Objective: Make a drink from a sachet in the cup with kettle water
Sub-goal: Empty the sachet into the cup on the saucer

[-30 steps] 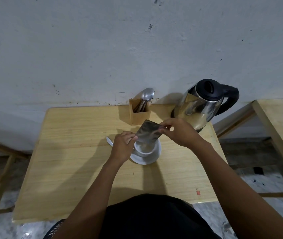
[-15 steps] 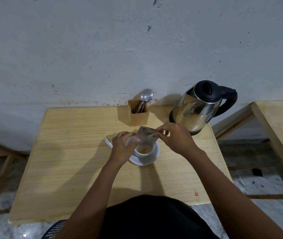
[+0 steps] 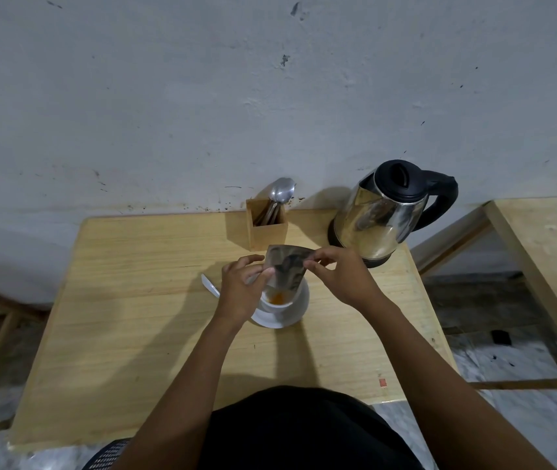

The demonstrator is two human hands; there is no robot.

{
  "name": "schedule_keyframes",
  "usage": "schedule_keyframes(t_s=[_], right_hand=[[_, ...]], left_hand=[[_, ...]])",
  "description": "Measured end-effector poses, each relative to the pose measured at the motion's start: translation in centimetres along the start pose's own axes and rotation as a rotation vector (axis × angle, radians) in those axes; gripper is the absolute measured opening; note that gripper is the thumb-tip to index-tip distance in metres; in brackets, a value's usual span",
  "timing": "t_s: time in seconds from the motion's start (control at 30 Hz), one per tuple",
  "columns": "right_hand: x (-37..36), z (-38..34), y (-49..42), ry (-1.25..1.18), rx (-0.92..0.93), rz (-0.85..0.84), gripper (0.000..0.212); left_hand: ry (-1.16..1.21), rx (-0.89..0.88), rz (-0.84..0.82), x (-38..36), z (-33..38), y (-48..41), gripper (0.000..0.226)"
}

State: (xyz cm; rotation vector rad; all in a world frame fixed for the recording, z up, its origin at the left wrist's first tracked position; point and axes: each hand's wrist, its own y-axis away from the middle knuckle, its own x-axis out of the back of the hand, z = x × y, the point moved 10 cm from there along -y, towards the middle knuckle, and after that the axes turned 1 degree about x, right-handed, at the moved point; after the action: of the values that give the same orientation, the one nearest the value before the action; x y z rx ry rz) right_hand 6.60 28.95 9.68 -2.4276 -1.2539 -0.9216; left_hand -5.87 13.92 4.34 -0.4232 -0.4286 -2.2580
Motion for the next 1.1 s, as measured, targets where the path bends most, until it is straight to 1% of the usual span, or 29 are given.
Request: schedule_keyframes(t_s=[0.1, 0.23, 0.37, 0.5, 0.57, 0.67, 0.77, 0.87, 1.0, 1.1], right_hand=[[-0.1, 0.0, 0.1, -0.013, -0.01, 0.021, 0.006], [0.5, 0.8, 0.3, 0.011, -0.078, 0.12, 0.006], [-0.4, 0.5, 0.3, -0.028, -0.063, 0.081, 0.006], [-0.7, 0.3, 0.4, -0.023, -0.042, 0.062, 0.008], [-1.1, 0.0, 0.5, -0.027, -0.022, 0.036, 0.009], [-1.7, -0.4, 0.6, -0.031, 0.004, 0.0, 0.01], [-1.5, -0.5, 0.7, -0.025, 0.008, 0.036, 0.009], [-1.8, -0.5, 0.8, -0.008, 0.011, 0.028, 0.008], [-1.5, 0.1, 1.0, 0.011, -0.014, 0.095, 0.012], [-2.0, -0.3, 1.0, -0.022, 0.006, 0.049, 0.012]], left_hand=[[0.019, 0.004, 0.014, 0.1, 0.0, 0.0, 0.019], [0.093, -0.016, 0.0, -0.1, -0.3, -0.3, 0.016], [0.02, -0.042, -0.002, -0.4, 0.2, -0.4, 0.013], [0.031, -0.002, -0.044, -1.1, -0.7, -0.3, 0.019], [-0.011, 0.016, -0.057, -1.4, -0.8, -0.3, 0.023], [-0.078, -0.022, -0.049, -1.4, -0.1, -0.2, 0.027], [-0.051, -0.056, -0.036, -1.3, 0.0, -0.3, 0.022], [0.009, -0.054, -0.003, -0.8, -0.3, -0.3, 0.019], [0.016, -0.049, 0.065, 0.1, -0.1, -0.4, 0.025], [-0.007, -0.065, 0.032, -0.2, 0.8, -0.3, 0.022]])
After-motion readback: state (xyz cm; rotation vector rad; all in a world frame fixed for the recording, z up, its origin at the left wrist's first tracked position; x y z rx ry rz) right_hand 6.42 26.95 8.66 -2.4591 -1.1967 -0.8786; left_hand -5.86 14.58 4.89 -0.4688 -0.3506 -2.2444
